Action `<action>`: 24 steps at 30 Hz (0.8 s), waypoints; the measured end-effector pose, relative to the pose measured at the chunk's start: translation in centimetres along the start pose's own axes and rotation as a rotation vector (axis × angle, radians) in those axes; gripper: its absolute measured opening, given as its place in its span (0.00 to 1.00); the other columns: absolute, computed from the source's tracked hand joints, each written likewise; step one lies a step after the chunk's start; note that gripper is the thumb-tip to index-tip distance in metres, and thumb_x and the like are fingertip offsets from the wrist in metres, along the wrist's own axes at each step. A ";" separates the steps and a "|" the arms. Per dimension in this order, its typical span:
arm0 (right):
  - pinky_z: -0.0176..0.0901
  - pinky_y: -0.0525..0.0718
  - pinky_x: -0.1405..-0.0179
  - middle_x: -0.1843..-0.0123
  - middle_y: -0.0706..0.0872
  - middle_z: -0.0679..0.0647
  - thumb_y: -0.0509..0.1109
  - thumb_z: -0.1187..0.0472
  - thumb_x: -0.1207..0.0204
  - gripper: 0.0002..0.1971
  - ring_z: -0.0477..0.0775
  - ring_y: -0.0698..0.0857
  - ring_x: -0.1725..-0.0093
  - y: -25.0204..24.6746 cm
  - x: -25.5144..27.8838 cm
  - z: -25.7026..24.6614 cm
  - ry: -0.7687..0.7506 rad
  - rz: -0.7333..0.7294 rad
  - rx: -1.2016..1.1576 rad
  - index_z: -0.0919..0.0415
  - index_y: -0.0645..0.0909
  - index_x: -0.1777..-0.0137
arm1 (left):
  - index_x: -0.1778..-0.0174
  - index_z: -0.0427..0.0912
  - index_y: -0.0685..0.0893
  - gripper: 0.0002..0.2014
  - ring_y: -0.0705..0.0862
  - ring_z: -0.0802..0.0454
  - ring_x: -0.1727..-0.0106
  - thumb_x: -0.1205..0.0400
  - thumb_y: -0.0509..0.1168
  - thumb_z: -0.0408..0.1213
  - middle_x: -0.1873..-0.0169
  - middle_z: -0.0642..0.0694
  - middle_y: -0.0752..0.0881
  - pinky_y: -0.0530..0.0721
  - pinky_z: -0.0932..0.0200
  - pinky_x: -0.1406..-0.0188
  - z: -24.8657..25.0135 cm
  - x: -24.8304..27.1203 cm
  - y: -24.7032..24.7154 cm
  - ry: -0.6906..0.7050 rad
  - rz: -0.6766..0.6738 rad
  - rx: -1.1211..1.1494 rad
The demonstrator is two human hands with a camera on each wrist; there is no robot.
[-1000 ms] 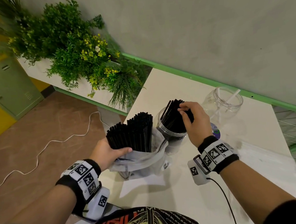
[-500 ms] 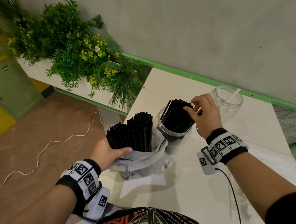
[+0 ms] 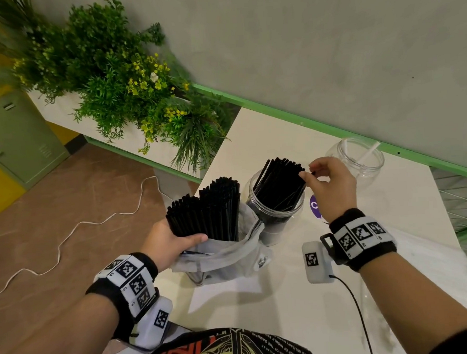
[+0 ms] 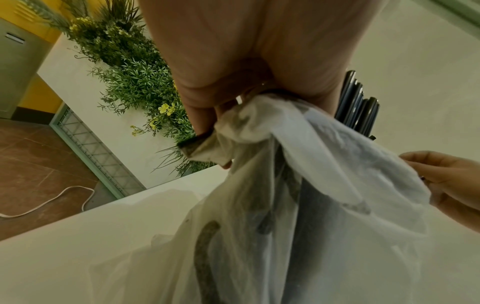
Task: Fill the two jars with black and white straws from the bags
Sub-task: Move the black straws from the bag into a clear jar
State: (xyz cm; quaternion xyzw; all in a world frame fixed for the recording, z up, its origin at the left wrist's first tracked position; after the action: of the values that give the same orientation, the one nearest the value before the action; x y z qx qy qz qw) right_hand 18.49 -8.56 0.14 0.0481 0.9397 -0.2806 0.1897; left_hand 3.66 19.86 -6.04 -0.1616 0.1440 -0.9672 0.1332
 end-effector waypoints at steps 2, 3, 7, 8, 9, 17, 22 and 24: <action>0.31 0.82 0.52 0.55 0.85 0.52 0.74 0.68 0.26 0.07 0.43 0.83 0.56 0.1 0.6 0.4 -0.001 0.048 -0.007 0.56 0.81 0.54 | 0.56 0.55 0.79 0.19 0.83 0.60 0.53 0.33 0.81 0.35 0.55 0.55 0.86 0.78 0.66 0.57 -0.2 -0.1 0.0 -0.006 0.004 0.005; 0.31 0.82 0.52 0.55 0.85 0.51 0.72 0.70 0.25 0.08 0.46 0.83 0.55 0.1 0.8 0.5 -0.015 0.059 -0.006 0.55 0.81 0.54 | 0.55 0.55 0.79 0.19 0.83 0.58 0.52 0.33 0.81 0.35 0.54 0.55 0.86 0.79 0.64 0.55 -0.3 -0.1 0.0 -0.009 0.008 0.006; 0.35 0.81 0.55 0.52 0.81 0.47 0.70 0.73 0.25 0.08 0.56 0.81 0.52 0.2 1.1 0.9 -0.192 0.023 0.174 0.60 0.85 0.55 | 0.53 0.53 0.81 0.20 0.84 0.55 0.49 0.34 0.82 0.36 0.53 0.52 0.87 0.82 0.55 0.46 -0.7 -0.4 0.0 -0.026 0.009 0.005; 0.42 0.82 0.53 0.50 0.79 0.47 0.70 0.71 0.24 0.07 0.56 0.80 0.50 0.1 1.3 0.9 -0.231 0.021 0.213 0.60 0.85 0.52 | 0.52 0.52 0.81 0.20 0.85 0.55 0.49 0.34 0.82 0.36 0.52 0.51 0.87 0.82 0.55 0.46 -0.8 -0.5 0.0 -0.026 0.005 0.007; 0.45 0.82 0.52 0.47 0.77 0.47 0.70 0.67 0.23 0.06 0.54 0.79 0.49 -0.1 1.7 0.8 -0.242 0.020 0.215 0.60 0.85 0.48 | 0.49 0.50 0.82 0.21 0.85 0.54 0.48 0.34 0.82 0.37 0.52 0.50 0.88 0.82 0.54 0.46 -0.9 -0.5 0.0 -0.028 0.002 0.009; 0.34 0.80 0.56 0.50 0.79 0.49 0.76 0.63 0.26 0.12 0.39 0.79 0.59 1.2 5.3 0.0 -0.245 -0.308 0.202 0.61 0.85 0.43 | 0.45 0.46 0.83 0.23 0.85 0.54 0.47 0.33 0.81 0.36 0.51 0.50 0.88 0.81 0.60 0.50 -1.3 -0.7 0.0 -0.017 -0.016 0.031; 0.32 0.80 0.53 0.53 0.82 0.52 0.74 0.69 0.26 0.06 0.41 0.79 0.59 2.5 3.1 -3.1 -0.267 -0.259 0.144 0.63 0.86 0.50 | 0.52 0.54 0.81 0.19 0.85 0.53 0.47 0.34 0.81 0.37 0.52 0.51 0.88 0.82 0.57 0.49 -1.2 -0.7 0.0 -0.004 -0.022 0.017; 0.42 0.82 0.47 0.48 0.78 0.52 0.74 0.67 0.26 0.12 0.48 0.80 0.58 3.1 1.8 -4.3 -0.202 -0.319 0.215 0.63 0.83 0.42 | 0.53 0.57 0.80 0.20 0.85 0.54 0.48 0.33 0.81 0.38 0.52 0.52 0.87 0.82 0.57 0.48 -1.2 -0.6 -0.1 0.006 -0.025 0.003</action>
State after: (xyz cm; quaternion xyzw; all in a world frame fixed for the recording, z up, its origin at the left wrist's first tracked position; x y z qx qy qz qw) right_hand 16.00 -3.62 1.13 -0.1097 0.8763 -0.4090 0.2296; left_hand 3.77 20.39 -7.27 -0.1604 0.1407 -0.9694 0.1209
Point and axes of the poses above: each hand's wrist, its own x-axis away from the middle knuckle, its own y-axis out of the palm, z = x × y, the point moved 1 cm from there along -x, towards the middle knuckle
